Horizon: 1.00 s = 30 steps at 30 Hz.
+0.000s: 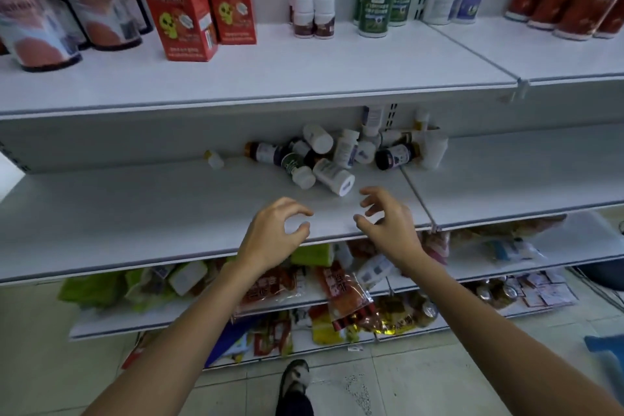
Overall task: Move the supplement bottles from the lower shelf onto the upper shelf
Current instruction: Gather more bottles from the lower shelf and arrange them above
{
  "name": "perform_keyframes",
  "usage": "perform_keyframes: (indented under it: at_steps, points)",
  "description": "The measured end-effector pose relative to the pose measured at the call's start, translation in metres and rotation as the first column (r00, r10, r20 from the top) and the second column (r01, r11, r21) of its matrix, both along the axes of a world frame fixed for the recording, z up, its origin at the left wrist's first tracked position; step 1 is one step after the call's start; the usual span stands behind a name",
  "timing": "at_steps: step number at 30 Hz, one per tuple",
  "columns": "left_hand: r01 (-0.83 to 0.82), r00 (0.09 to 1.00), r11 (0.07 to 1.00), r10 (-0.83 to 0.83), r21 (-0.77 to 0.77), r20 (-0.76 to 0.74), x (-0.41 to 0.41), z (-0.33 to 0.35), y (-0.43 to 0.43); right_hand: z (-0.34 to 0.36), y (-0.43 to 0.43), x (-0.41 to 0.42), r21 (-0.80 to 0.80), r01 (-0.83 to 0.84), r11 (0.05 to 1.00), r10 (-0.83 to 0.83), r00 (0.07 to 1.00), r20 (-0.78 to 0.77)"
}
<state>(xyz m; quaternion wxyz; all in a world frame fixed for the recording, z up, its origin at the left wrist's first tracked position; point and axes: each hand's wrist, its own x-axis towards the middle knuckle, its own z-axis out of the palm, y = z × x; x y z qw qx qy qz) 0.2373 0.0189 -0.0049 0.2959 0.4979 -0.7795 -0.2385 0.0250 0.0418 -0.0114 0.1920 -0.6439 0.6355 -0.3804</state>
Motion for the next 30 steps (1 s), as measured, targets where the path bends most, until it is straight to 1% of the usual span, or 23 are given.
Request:
perform_keyframes:
  at_steps: [5,8,11,14,16,18,21,24,26,28,30]
  points:
    - [-0.101,0.993,0.995,0.102,-0.024,0.052,0.038,-0.023,-0.053,-0.017,-0.048,0.028,0.033,-0.064,0.997,0.064,0.998,-0.004]
    - [-0.171,0.980,0.985,0.169,0.012,0.104,0.064,-0.037,-0.078,-0.025,-0.075,0.046,0.052,-0.094,0.994,0.098,0.992,-0.077]
    - [-0.216,0.967,0.976,0.212,0.015,0.143,0.090,-0.051,-0.106,-0.035,-0.103,0.063,0.069,-0.083,0.994,0.092,0.986,-0.141]
    - [-0.275,0.943,0.959,0.282,-0.064,0.179,0.113,-0.063,-0.136,-0.048,-0.131,0.079,0.098,-0.032,0.995,0.049,0.984,-0.171]
    - [-0.293,0.927,0.951,0.307,-0.095,0.217,0.127,-0.069,-0.157,-0.054,-0.146,0.087,0.158,0.046,0.986,-0.006,0.970,-0.242]
    - [-0.291,0.916,0.950,0.312,-0.117,0.252,0.137,-0.073,-0.179,-0.059,-0.156,0.092,0.201,0.121,0.972,-0.045,0.937,-0.346]
    - [-0.249,0.923,0.961,0.273,-0.123,0.270,0.149,-0.077,-0.210,-0.062,-0.165,0.094,0.136,0.143,0.980,-0.066,0.887,-0.456]
    - [-0.205,0.927,0.976,0.217,-0.070,0.306,0.153,-0.077,-0.228,-0.063,-0.168,0.093,0.099,0.135,0.986,-0.073,0.878,-0.473]
    - [-0.233,0.914,0.971,0.237,-0.051,0.329,0.148,-0.070,-0.232,-0.062,-0.170,0.092,0.111,0.149,0.983,-0.081,0.883,-0.463]
    - [-0.294,0.864,0.955,0.282,-0.037,0.417,0.141,-0.060,-0.231,-0.060,-0.170,0.092,0.118,0.138,0.983,-0.077,0.906,-0.416]
    - [-0.343,0.816,0.939,0.308,-0.019,0.489,0.136,-0.053,-0.224,-0.059,-0.165,0.092,0.117,0.087,0.989,-0.040,0.932,-0.360]
